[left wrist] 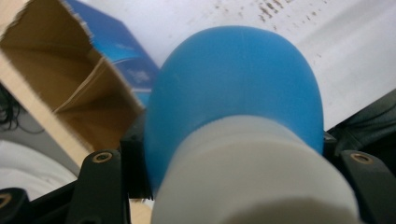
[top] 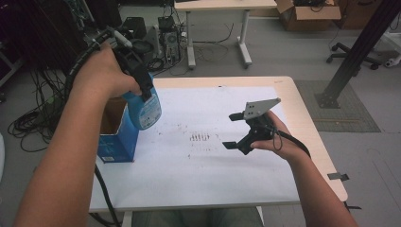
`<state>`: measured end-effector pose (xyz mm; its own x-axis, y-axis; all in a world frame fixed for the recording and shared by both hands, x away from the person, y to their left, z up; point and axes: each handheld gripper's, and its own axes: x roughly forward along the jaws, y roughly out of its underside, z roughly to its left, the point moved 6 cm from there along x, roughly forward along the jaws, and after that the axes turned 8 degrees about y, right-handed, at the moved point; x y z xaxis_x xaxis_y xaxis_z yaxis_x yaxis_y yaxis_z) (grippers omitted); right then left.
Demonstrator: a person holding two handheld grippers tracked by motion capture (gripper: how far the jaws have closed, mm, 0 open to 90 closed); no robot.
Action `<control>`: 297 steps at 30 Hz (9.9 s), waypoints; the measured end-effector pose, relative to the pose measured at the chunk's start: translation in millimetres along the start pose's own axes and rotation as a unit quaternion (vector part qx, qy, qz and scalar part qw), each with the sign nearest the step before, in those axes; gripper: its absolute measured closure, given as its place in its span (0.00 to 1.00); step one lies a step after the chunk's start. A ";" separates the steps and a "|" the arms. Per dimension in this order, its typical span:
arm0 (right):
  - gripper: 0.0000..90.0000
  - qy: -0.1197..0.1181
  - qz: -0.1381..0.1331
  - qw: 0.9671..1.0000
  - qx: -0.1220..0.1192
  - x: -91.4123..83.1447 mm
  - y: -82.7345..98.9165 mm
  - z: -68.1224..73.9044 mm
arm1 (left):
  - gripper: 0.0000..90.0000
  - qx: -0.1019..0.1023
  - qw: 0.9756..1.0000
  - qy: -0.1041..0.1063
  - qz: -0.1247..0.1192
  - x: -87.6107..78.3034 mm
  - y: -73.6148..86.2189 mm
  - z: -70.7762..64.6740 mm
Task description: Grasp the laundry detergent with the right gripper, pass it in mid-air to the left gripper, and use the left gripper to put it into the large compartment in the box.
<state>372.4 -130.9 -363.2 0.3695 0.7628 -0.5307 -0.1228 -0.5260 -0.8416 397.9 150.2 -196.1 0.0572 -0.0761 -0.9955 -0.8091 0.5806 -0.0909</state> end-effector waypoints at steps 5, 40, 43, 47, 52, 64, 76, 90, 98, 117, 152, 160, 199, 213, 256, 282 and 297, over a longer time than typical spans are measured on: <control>0.01 0.004 0.041 0.999 -0.016 -3.1 -0.4 -9.7 | 0.43 -0.042 0.999 0.004 -0.004 -17.0 3.5 12.4; 0.03 -0.008 0.231 0.970 -0.080 -27.4 -12.9 -37.0 | 0.43 -0.304 0.953 0.011 0.004 -26.9 54.4 105.4; 0.03 -0.009 0.235 0.969 -0.081 -27.0 -11.7 -36.5 | 0.43 -0.307 0.952 0.014 0.000 -24.8 54.0 107.4; 0.03 -0.010 0.240 0.967 -0.082 -25.7 -10.3 -37.0 | 0.43 -0.307 0.951 0.018 -0.002 -21.9 51.9 107.6; 0.03 -0.013 0.243 0.966 -0.084 -23.9 -9.5 -35.5 | 0.43 -0.307 0.952 0.021 -0.003 -15.4 50.1 108.8; 0.03 -0.012 0.241 0.967 -0.085 -24.9 -9.3 -33.0 | 0.43 -0.307 0.951 0.028 0.002 15.0 52.8 115.6; 0.03 -0.017 0.242 0.966 -0.085 -21.8 -8.7 -29.1 | 0.43 -0.308 0.951 0.034 0.011 56.2 57.7 121.0; 0.03 -0.019 0.245 0.966 -0.081 -19.8 -5.0 -29.3 | 0.43 -0.308 0.951 0.034 0.022 102.4 56.2 123.5; 0.03 -0.019 0.244 0.967 -0.075 -20.5 -1.5 -30.4 | 0.43 -0.300 0.953 0.037 0.029 120.6 53.4 120.2; 0.04 -0.018 0.245 0.967 -0.070 -20.9 2.6 -31.1 | 0.43 -0.295 0.954 0.037 0.037 146.3 57.2 123.1; 0.04 -0.018 0.242 0.968 -0.067 -23.3 3.3 -29.4 | 0.36 -0.289 0.956 0.033 0.036 151.3 62.2 123.3; 0.04 -0.018 0.241 0.968 -0.069 -23.5 3.2 -29.1 | 0.34 -0.291 0.956 0.037 0.025 144.4 62.6 122.1; 0.04 -0.021 0.233 0.969 -0.080 -23.6 -5.9 -21.0 | 0.05 -0.257 0.966 0.037 -0.010 89.8 60.7 92.1; 0.04 -0.017 0.228 0.970 -0.082 -31.1 -8.2 -19.5 | 0.00 -0.153 0.988 -0.004 -0.002 61.6 34.8 41.5; 0.04 -0.025 0.299 0.946 -0.126 -46.5 -13.6 -13.7 | 0.00 0.410 0.900 0.102 0.104 93.7 2.6 -109.5; 0.04 -0.049 0.328 0.935 -0.127 -40.9 -2.5 -25.8 | 0.00 0.427 0.894 0.098 0.095 100.6 -7.5 -100.2; 0.04 -0.047 0.327 0.936 -0.122 -43.2 -1.9 -25.5 | 0.00 0.426 0.895 0.096 0.095 98.2 -5.1 -100.6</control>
<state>380.1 -172.4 -336.1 0.2057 0.2705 -0.9405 -0.0757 -0.9538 -0.2909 348.7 58.2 -290.5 -0.2025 -0.0002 -0.9793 -0.0494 0.9987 0.0100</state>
